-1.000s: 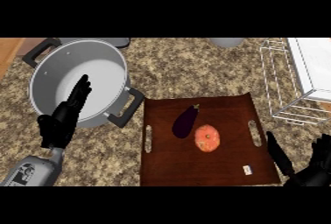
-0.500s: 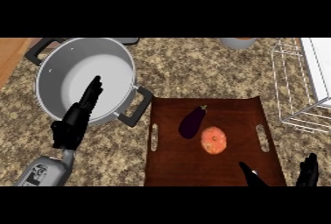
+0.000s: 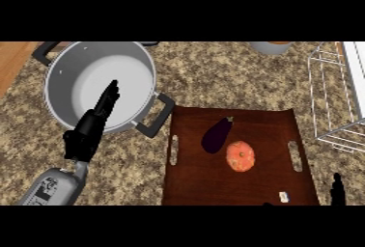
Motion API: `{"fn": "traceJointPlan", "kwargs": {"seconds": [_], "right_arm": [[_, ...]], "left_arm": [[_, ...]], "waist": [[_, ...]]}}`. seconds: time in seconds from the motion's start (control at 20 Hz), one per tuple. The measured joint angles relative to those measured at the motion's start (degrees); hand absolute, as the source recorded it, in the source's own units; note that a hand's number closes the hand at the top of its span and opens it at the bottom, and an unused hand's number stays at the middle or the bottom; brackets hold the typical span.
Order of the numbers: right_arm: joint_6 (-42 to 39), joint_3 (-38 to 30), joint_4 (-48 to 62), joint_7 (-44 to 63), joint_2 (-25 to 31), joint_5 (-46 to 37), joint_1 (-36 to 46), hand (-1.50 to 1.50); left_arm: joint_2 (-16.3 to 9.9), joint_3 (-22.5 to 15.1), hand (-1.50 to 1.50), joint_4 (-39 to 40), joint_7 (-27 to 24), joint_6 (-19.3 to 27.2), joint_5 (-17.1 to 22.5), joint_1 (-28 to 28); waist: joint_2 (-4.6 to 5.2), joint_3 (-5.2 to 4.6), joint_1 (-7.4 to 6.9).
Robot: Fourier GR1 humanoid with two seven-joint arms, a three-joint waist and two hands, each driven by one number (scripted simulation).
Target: Pick the squash from the tray and place it in the tiered shelf
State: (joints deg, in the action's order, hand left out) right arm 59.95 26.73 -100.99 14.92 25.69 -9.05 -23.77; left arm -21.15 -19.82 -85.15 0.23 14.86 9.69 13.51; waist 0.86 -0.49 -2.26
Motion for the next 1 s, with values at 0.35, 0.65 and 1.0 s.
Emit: {"fn": "traceJointPlan", "kwargs": {"seconds": [0.35,0.65,1.0], "right_arm": [[-8.0,2.4,-2.5,20.3,9.2,-7.7,1.4,-1.5],[-16.7,3.4,-7.5,39.1,10.6,-17.5,8.9,-1.5],[-28.1,4.7,-10.9,53.6,4.9,-31.0,19.7,-1.5]], "left_arm": [[0.4,-0.1,0.0,0.2,0.8,-0.5,-0.2,0.7],[0.8,0.0,0.0,0.9,1.0,-0.6,-0.5,1.0],[1.3,0.7,0.0,1.6,0.6,-0.5,-0.9,0.6]], "waist": [[0.21,-0.21,-0.77],[-0.26,-0.1,-0.44],[-0.87,0.18,0.55]]}}
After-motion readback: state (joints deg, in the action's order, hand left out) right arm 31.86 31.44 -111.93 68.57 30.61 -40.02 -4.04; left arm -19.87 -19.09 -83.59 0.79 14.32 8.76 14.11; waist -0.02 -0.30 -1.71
